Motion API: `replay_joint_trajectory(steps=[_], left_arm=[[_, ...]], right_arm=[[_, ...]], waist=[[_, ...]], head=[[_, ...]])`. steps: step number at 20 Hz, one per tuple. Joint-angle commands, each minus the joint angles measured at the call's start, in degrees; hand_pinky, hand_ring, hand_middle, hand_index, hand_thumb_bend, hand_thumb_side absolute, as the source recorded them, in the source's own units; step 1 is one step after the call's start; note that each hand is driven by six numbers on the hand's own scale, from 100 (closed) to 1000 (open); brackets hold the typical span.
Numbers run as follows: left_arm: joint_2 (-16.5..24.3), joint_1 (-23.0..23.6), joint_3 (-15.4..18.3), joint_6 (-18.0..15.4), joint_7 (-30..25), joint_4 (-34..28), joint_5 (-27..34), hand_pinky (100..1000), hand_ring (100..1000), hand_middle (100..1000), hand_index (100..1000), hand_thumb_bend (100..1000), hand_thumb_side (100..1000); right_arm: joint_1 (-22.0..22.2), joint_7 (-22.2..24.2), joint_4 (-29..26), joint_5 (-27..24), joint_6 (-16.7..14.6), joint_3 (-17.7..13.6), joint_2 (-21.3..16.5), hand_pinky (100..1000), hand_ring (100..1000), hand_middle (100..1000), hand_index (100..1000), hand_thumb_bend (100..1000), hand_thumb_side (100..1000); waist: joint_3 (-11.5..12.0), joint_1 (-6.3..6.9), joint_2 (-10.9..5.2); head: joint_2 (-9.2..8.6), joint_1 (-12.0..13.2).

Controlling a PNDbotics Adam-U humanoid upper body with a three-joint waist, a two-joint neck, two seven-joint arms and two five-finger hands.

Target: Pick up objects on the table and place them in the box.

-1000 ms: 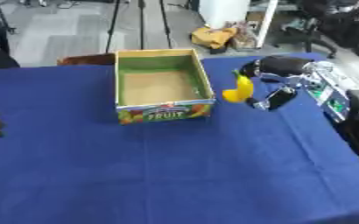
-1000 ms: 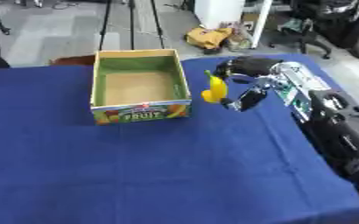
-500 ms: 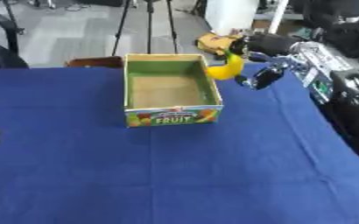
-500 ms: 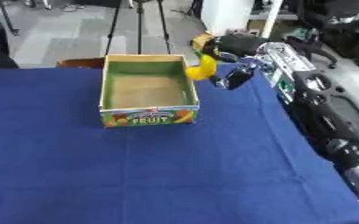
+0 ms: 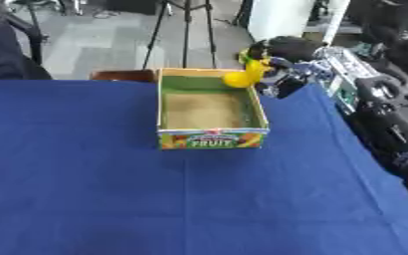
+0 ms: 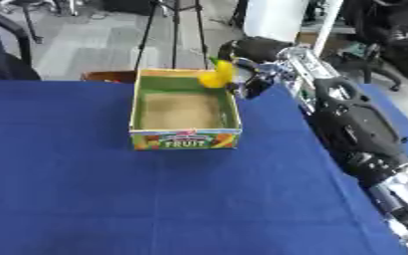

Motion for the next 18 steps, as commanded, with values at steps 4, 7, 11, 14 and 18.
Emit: replay_joint_trajectory(steps=[4,7,11,14,18], left_arm=[[-0.87,-2.51,-0.61,0.12,-1.12,-2.31,0.92,569,593,599,757,527,818],[-1.15,-2.76,-0.71,0.23,-1.38,-2.97,1.16,569,593,598,757,528,817],[-1.41,-2.88,-0.72,0.37,-1.49,-3.49,1.35,569,593,598,757,530,817],[-1.51,-2.93,-0.80,0.43,-1.60,-3.50,1.40,568,592,597,756,530,817],[-1.54,-2.85,-0.75,0.42,-1.63,-3.31,1.40,568,592,596,756,532,817]], right_arm=[[-0.44,-0.50,3.70,2.47,2.05,-3.04,-0.27,718,760,774,638,100,142],[-0.03,-0.63,5.30,3.43,2.51,-3.71,0.11,715,759,774,641,100,149],[0.53,-0.87,6.97,4.38,2.47,-4.09,0.60,713,758,774,662,100,160],[0.84,-1.12,7.55,4.72,2.17,-4.09,0.87,713,759,774,689,100,168],[1.05,-1.57,7.60,5.17,1.65,-4.03,0.92,719,765,781,826,100,214]], waist=[[3.08,1.07,0.13],[4.32,1.53,0.71],[4.61,1.76,1.10],[4.15,1.74,1.27],[3.50,1.66,1.24]], head=[[-3.08,-5.02],[-3.77,-6.66],[-3.98,-7.70],[-4.19,-7.98],[-4.16,-8.02]])
